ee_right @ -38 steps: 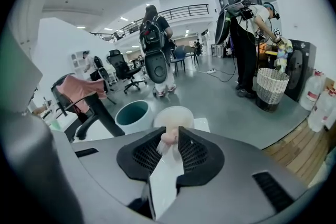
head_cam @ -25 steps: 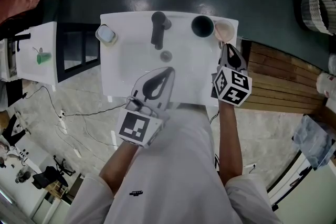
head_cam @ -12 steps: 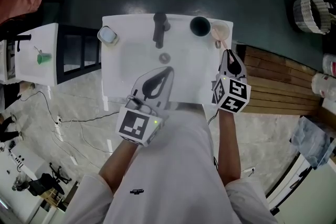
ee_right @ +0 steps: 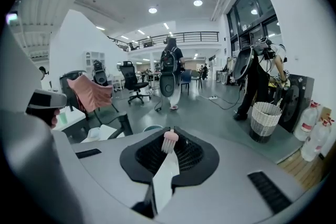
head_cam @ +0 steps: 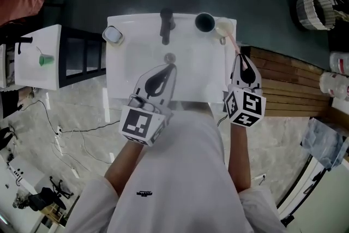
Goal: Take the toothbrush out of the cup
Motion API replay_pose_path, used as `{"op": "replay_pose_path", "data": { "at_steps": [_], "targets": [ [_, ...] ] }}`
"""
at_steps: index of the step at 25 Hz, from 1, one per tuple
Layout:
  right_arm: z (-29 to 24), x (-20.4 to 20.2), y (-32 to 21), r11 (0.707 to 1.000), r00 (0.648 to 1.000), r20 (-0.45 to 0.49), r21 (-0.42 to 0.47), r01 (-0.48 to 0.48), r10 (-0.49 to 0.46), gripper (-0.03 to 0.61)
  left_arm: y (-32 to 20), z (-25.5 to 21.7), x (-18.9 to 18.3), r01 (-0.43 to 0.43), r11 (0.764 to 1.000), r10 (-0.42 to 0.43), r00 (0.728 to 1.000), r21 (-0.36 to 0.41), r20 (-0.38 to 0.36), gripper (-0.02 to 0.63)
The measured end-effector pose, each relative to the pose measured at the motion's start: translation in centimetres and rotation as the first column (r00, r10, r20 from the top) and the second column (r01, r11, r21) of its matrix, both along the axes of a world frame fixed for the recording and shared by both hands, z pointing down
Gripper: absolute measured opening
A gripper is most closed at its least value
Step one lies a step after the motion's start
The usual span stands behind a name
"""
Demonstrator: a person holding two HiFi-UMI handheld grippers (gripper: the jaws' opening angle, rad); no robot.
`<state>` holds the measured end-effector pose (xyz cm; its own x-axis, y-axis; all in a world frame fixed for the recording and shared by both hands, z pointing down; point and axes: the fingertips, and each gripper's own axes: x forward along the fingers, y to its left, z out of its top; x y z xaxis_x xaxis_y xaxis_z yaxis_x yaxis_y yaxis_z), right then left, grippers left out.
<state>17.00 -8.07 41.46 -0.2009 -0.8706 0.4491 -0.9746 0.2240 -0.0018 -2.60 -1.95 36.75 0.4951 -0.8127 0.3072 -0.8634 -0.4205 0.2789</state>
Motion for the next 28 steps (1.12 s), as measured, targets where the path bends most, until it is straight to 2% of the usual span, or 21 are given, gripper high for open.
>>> {"op": "replay_pose_path", "data": {
  "at_steps": [16, 28],
  "targets": [
    [-8.5, -2.0, 4.7, 0.983, 0.994, 0.036, 0.154, 0.095, -0.102, 0.017, 2.6, -3.6, -3.0, 0.089, 0.992, -0.090, 0.996, 0.092, 0.000, 0.002],
    [-10.0, -4.5, 7.4, 0.960, 0.979, 0.033, 0.204, 0.192, -0.202, 0.017, 3.8, -5.2, -4.9, 0.130, 0.983, -0.133, 0.991, 0.128, 0.017, 0.002]
  ]
}}
